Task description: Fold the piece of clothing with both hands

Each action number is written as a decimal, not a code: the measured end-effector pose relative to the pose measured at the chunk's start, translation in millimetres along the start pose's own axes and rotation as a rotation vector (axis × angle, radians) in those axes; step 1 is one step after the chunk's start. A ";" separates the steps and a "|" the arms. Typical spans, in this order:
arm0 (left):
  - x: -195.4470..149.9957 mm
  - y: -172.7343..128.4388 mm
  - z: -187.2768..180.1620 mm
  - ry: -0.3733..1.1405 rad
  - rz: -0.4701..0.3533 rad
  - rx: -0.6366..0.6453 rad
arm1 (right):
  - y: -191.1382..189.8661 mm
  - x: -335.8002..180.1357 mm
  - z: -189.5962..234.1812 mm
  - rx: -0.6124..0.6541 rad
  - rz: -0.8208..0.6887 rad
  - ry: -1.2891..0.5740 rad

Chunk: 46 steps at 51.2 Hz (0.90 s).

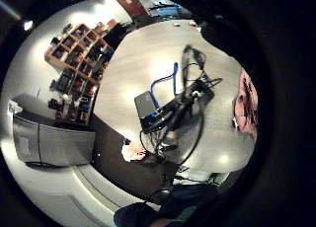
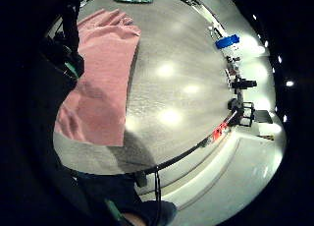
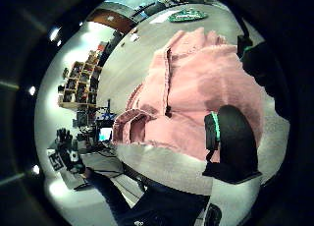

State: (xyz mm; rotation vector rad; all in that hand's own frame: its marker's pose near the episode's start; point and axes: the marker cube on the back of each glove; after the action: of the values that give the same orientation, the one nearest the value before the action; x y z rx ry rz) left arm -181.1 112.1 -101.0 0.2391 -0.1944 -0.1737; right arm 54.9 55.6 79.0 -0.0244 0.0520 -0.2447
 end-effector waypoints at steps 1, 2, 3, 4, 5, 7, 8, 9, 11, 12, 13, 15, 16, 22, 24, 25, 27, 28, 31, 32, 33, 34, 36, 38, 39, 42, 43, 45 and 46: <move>4.7 2.1 -4.3 0.002 0.013 -0.006 | -2.1 0.1 2.3 0.000 -0.004 -0.004; 9.0 3.8 -8.1 0.005 0.025 -0.011 | -3.3 -0.2 3.6 -0.001 -0.007 -0.008; 12.6 4.9 -10.8 0.008 0.034 -0.018 | -3.4 -0.9 3.4 0.000 -0.009 -0.012; 15.9 5.5 -12.5 0.011 0.043 -0.026 | -2.9 -1.7 2.4 0.002 -0.012 -0.015; 18.8 5.9 -13.3 0.015 0.050 -0.035 | -2.6 -2.2 1.6 0.005 -0.015 -0.017; 23.7 6.3 -13.5 0.023 0.061 -0.055 | -2.6 -2.5 1.2 0.009 -0.023 -0.015; 25.2 6.4 -13.1 0.024 0.064 -0.064 | -2.8 -2.3 1.5 0.009 -0.025 -0.012; 26.3 6.7 -13.2 0.024 0.066 -0.070 | -3.4 -1.7 2.4 0.007 -0.025 -0.007; 28.6 9.8 -17.9 0.025 0.070 -0.077 | -3.7 -1.0 2.7 0.008 -0.025 0.000; 29.9 12.6 -22.8 0.026 0.070 -0.078 | -2.0 -1.9 0.0 0.016 -0.028 0.001; 31.1 15.2 -27.2 0.026 0.067 -0.080 | 0.9 -3.2 -4.7 0.030 -0.030 0.001; 31.5 16.2 -27.8 0.024 0.060 -0.089 | 6.5 -5.2 -13.8 0.056 -0.029 0.003; 30.7 14.8 -23.9 0.022 0.057 -0.099 | 8.0 -5.5 -16.1 0.061 -0.030 0.001; 23.5 5.1 -5.6 0.008 0.043 -0.121 | 9.4 -6.9 -15.9 0.041 -0.046 -0.030; 22.6 5.5 -5.9 0.013 0.049 -0.133 | 9.0 -8.2 -14.8 0.033 -0.057 -0.044; 22.9 7.3 -8.2 0.020 0.053 -0.140 | 8.6 -8.3 -13.9 0.028 -0.058 -0.047; 23.4 10.4 -12.4 0.029 0.058 -0.149 | 6.6 -5.6 -10.7 0.016 -0.036 -0.037; 23.1 10.8 -13.0 0.030 0.056 -0.150 | 4.7 -3.2 -8.1 0.009 -0.017 -0.026; 20.6 10.4 -14.7 0.015 0.035 -0.142 | -2.0 1.7 -0.2 0.002 0.006 -0.006; 19.6 10.0 -15.1 0.009 0.027 -0.139 | -3.5 1.5 1.4 0.004 -0.001 -0.006; 18.6 9.4 -14.5 0.004 0.022 -0.138 | -4.5 0.9 2.5 0.005 -0.010 -0.008; 17.9 8.5 -12.9 0.002 0.019 -0.139 | -5.4 0.3 3.4 0.007 -0.015 -0.008; 17.1 7.8 -10.1 0.003 0.020 -0.149 | -6.7 -0.6 4.3 0.008 -0.018 -0.005; 17.5 9.0 -9.8 0.007 0.023 -0.160 | -2.4 -5.0 -1.7 0.017 -0.035 -0.012; 17.7 9.3 -9.5 0.009 0.025 -0.163 | 1.4 -7.7 -6.6 0.024 -0.044 -0.016; 17.5 8.6 -8.4 0.010 0.024 -0.161 | 7.6 -9.8 -15.0 0.044 -0.035 -0.002; 17.3 8.3 -8.4 0.009 0.023 -0.159 | 7.8 -9.5 -15.8 0.050 -0.029 0.004; 16.5 7.2 -6.8 0.006 0.023 -0.158 | 7.2 -9.6 -16.3 0.056 -0.027 0.008; 16.1 6.3 -5.6 0.004 0.024 -0.156 | 6.9 -9.7 -16.4 0.057 -0.027 0.009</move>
State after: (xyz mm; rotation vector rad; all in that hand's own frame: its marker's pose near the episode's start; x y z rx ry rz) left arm -163.4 116.2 -101.9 0.0818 -0.1785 -0.1632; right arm 46.2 64.4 62.9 0.0329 0.0539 -0.2735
